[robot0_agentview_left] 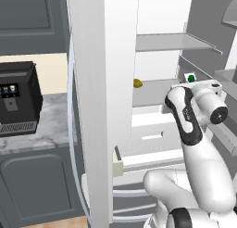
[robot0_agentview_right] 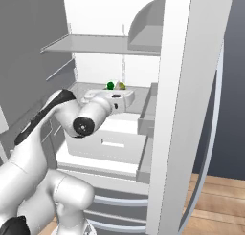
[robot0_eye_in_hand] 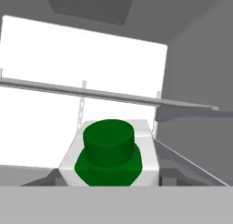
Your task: Take out the milk from the fridge and place it on the tray on the counter. Then take the sugar cube near the tray and place it in the tray.
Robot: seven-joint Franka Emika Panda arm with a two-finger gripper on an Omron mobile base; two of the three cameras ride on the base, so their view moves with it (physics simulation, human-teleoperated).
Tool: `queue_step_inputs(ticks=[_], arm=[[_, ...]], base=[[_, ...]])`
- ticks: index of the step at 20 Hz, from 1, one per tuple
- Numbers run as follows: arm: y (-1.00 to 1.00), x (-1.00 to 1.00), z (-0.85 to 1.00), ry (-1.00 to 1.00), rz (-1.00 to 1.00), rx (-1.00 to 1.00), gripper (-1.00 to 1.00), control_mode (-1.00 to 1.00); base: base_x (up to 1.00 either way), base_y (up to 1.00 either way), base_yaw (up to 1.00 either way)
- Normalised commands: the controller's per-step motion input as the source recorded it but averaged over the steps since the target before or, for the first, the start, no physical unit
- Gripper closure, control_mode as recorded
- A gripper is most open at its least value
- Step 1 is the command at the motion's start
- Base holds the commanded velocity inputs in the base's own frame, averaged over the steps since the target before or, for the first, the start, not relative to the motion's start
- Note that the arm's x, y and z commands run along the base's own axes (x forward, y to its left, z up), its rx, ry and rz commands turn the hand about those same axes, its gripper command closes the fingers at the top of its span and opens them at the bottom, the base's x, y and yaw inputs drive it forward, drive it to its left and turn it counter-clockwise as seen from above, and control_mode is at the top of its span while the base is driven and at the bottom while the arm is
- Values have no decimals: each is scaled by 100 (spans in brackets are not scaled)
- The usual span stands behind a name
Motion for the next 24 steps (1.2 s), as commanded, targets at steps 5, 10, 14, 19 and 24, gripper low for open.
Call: queue_step_inputs(ticks=[5,10,14,19,24], arm=[[7,-69,96,27,7,9,100,-100],[21,-31,72,19,16,1,100,-100],[21,-32,0,17,7,0,100,-100],[16,-54,0,13,0,-1,100,-100],[46,-48,-5,7,-1,0,100,-100]], base=[[0,0,0],[0,0,0],[0,0,0],[0,0,0],[0,0,0]])
